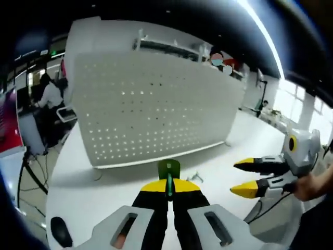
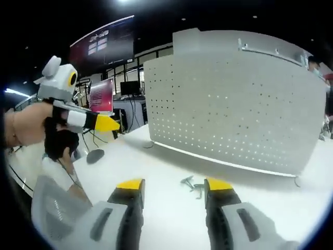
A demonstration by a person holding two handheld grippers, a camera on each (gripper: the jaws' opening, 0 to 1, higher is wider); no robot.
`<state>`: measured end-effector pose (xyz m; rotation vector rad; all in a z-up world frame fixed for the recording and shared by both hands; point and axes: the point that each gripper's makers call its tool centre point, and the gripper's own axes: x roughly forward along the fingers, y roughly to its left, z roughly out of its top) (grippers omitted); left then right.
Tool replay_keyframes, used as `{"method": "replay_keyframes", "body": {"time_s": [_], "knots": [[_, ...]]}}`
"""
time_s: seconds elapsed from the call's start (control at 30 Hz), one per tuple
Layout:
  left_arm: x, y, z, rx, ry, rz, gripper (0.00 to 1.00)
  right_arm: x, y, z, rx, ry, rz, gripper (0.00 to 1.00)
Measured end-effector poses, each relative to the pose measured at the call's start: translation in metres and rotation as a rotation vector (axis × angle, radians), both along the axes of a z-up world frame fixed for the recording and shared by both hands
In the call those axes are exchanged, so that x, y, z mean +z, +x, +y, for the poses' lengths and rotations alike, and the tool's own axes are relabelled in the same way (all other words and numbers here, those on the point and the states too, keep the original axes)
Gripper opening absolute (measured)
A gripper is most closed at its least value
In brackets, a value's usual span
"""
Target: Insert the hook assembly into the mounting plate slot until the hook locks in place.
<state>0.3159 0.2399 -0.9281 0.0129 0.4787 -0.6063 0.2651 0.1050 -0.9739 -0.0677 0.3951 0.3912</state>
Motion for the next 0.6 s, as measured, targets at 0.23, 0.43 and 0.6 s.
{"method": "replay_keyframes", "body": {"time_s": [0.23, 0.43, 0.6], "knots": [[0.003, -0.001, 0.0, 0.034, 0.02, 0.012, 0.01, -0.007, -0.016, -0.024, -0.05, -0.093, -0.011, 0.64], [0.006, 0.001, 0.002, 0.065, 0.035, 0.007, 0.01, -0.019, -0.031, -0.037, -0.05, -0.123, 0.026, 0.72], [0.017, 0.011, 0.003, 0.089, 0.022, -0.01, 0.01, -0.018, -0.038, -0.047, -0.058, -0.164, 0.02, 0.73]]}}
